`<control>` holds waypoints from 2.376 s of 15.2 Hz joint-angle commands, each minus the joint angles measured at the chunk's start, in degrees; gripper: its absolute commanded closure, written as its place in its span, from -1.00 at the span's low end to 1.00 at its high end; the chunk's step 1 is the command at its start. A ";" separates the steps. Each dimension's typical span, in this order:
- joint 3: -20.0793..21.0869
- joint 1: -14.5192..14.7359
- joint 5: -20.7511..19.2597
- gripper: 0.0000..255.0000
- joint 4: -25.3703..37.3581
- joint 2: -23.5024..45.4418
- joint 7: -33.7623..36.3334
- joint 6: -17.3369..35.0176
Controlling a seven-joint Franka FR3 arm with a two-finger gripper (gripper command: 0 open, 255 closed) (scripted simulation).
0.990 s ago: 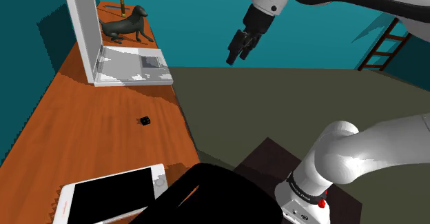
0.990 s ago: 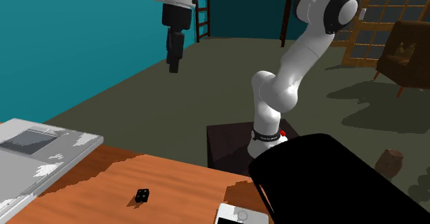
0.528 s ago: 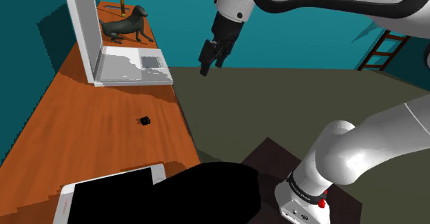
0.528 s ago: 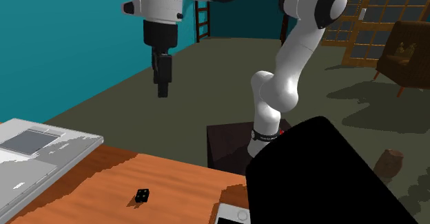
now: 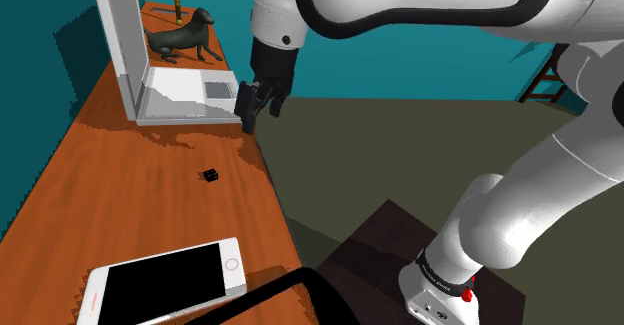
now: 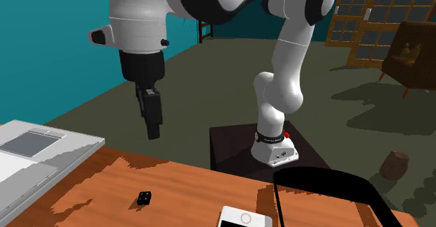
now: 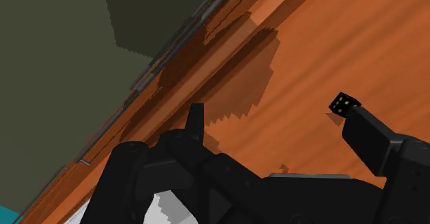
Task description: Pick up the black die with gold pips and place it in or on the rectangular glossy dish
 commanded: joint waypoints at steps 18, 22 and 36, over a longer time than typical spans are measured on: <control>6.60 5.39 -8.86 -1.00 10.40 20.82 8.29 3.46; 6.60 5.39 -8.87 -1.00 10.40 20.83 8.29 3.46; 6.64 5.39 -8.71 1.00 11.68 20.60 8.19 1.99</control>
